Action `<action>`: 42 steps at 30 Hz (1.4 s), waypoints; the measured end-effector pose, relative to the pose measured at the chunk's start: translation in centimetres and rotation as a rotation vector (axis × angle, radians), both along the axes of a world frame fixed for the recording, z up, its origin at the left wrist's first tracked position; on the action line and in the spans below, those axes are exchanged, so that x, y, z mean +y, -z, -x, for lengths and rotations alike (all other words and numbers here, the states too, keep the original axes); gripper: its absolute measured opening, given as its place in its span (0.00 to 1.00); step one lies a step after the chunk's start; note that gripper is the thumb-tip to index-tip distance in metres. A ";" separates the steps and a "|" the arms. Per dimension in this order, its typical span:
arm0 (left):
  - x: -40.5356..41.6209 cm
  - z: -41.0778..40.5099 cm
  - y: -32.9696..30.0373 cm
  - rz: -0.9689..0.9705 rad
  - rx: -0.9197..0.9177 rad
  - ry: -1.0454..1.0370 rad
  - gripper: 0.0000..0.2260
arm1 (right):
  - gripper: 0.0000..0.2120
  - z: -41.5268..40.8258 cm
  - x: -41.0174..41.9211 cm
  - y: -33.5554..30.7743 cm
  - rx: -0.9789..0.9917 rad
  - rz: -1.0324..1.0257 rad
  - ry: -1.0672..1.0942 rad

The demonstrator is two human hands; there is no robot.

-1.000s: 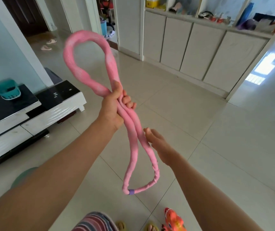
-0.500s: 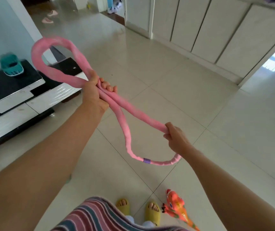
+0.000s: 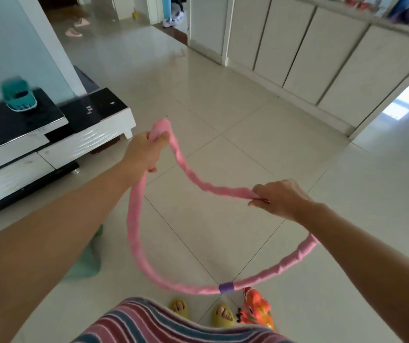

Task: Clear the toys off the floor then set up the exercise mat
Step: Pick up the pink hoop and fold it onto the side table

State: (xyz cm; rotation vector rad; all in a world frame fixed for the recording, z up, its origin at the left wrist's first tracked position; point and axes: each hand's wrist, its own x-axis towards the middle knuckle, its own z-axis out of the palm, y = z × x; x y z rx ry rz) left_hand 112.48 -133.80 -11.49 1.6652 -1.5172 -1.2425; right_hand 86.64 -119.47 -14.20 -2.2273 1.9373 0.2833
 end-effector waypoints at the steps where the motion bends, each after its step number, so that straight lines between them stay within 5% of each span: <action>1: 0.1 0.3 -0.2 0.010 -0.024 0.044 0.14 | 0.17 -0.2 0.3 -0.8 -0.002 -0.035 -0.077; 5: 0.8 1.3 -1.5 -0.034 -0.120 0.189 0.16 | 0.22 -2.7 0.6 -2.0 -0.152 0.148 -0.449; 9: 2.9 3.1 -1.7 -0.217 0.134 0.292 0.15 | 0.19 -6.0 -0.2 -1.9 -0.289 0.394 -0.642; 15: 5.6 5.1 -0.8 -0.399 0.370 0.435 0.12 | 0.18 -7.0 -1.5 -4.1 -0.327 0.588 -0.651; 20: 5.8 5.7 -1.7 -0.480 0.358 0.515 0.10 | 0.23 -6.2 -2.2 -4.4 -0.292 0.754 -0.713; 24: 6.1 6.1 -3.0 -0.585 0.479 0.518 0.22 | 0.22 -6.5 -2.9 -4.1 -0.239 0.997 -0.687; 27: 6.2 6.3 -3.5 -0.542 0.492 0.516 0.26 | 0.19 -7.1 -3.2 -3.5 -0.325 1.083 -0.438; 34: 6.7 6.2 -2.9 -0.470 0.223 0.704 0.22 | 0.39 -2.1 -0.6 -0.2 -0.788 0.748 0.456; 37: 6.4 5.8 -3.0 -0.426 0.245 0.693 0.11 | 0.25 0.3 1.6 4.0 -0.791 0.325 0.679; 39: 6.1 5.6 -3.4 -0.388 0.268 0.699 0.09 | 0.27 0.7 2.2 6.2 -0.669 0.074 0.688; 42: 6.0 5.8 -4.3 -0.316 0.297 0.718 0.11 | 0.19 -0.1 1.3 7.0 -0.739 -0.041 0.693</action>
